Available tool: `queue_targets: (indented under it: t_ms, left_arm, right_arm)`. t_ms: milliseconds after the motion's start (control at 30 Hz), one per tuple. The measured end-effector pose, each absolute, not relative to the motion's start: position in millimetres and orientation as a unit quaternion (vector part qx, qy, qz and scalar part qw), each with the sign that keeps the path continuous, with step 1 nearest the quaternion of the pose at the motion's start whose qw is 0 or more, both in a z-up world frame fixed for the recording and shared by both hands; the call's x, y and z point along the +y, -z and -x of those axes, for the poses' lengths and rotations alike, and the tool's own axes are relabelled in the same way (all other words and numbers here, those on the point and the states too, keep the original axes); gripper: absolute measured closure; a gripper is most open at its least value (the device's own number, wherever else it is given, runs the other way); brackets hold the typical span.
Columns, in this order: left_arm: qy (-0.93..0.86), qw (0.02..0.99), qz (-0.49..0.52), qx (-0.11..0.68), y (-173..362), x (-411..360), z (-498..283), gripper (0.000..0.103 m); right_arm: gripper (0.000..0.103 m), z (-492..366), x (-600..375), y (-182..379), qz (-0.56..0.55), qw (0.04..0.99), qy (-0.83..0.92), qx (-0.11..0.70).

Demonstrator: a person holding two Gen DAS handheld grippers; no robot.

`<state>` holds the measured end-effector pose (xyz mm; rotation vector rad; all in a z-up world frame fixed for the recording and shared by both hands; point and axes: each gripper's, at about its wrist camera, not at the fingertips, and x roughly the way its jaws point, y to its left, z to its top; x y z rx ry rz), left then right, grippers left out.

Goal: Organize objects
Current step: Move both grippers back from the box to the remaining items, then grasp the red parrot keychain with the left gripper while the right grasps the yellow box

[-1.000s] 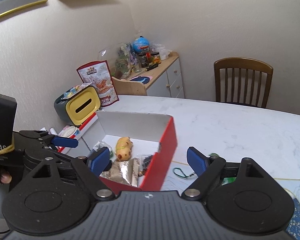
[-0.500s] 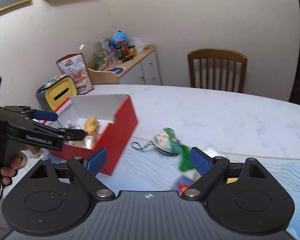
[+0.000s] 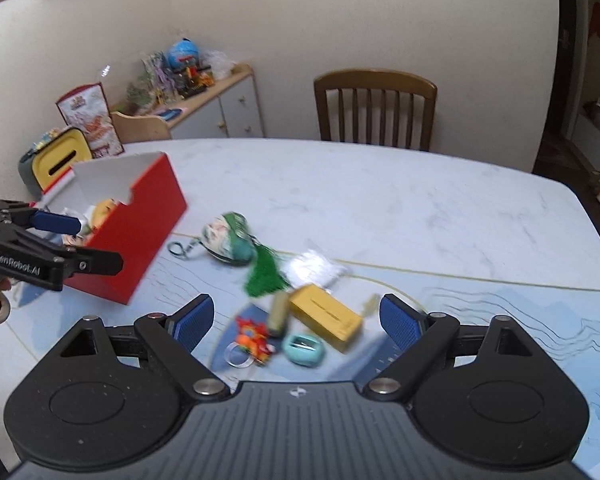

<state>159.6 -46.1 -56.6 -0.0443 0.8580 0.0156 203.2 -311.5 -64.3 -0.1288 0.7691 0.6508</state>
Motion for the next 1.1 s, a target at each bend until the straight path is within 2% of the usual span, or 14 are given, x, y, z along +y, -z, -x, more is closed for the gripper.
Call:
queue_targets:
  t_ms: [333,833,967,1100]
  left_arm:
    - [0.015,0.898,0.006,0.439,102,-90,-173,0.001]
    - [0.042,0.894,-0.01,0.446,147,-125,-196,0.001]
    - [0.05,0.893,-0.024,0.446,158,-131,-202,0.001]
    - [0.062,0.894,-0.035,0.443,165,-135,-207,0.002]
  right_arm:
    - [0.013,-230,-324,98,0.108,0.861,-0.31,0.388]
    - [0.013,-267,-314,135,0.102,0.841,-0.329,0.418]
    - [0.018,-275,-304,141,0.116,0.832,-0.341,0.423]
    - [0.028,-284,-297,149,0.122,0.821,-0.355,0.431]
